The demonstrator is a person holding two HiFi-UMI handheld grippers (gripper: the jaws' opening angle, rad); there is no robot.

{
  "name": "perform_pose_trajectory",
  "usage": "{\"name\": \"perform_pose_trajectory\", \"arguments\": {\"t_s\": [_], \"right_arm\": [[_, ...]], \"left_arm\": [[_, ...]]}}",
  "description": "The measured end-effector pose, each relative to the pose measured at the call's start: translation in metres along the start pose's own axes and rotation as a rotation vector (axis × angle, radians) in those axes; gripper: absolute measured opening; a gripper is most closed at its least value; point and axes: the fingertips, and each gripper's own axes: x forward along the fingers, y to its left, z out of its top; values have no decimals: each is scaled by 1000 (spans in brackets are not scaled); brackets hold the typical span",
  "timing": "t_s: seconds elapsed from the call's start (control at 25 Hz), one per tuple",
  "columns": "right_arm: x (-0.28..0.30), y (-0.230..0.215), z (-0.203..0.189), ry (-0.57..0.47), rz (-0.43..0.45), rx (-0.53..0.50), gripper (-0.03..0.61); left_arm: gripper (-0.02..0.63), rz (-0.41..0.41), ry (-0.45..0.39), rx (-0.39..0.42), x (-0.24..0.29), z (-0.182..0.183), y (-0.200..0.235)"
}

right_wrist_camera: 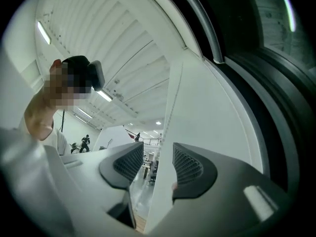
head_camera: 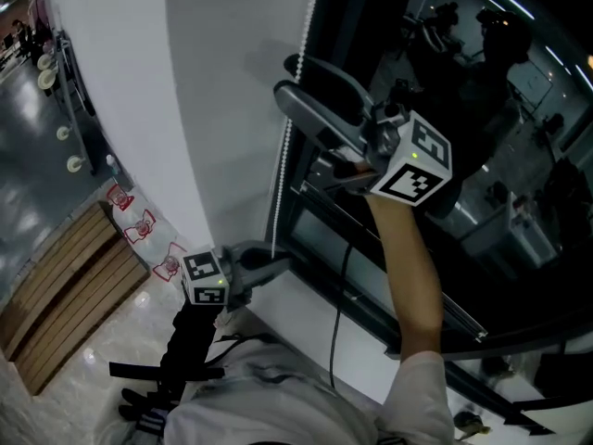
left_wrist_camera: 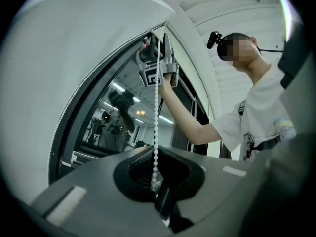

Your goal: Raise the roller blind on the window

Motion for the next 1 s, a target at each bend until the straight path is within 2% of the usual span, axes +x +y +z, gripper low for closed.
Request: {"name": "perform_pose_trajectory", "arguments": {"t_s": [0.32,0.64,1.0], "right_arm": [[32,0,64,-18,26,-128,152],[38,-16,85,-61,-1,-102,145],[33,-26,93,-102,-44,-72,68]], "left_arm": [[-2,-3,2,1,-1,-2,0],[-2,-18,1,3,3,-1,-3],[-2,-14,0,-2,2,-3,-2]]}}
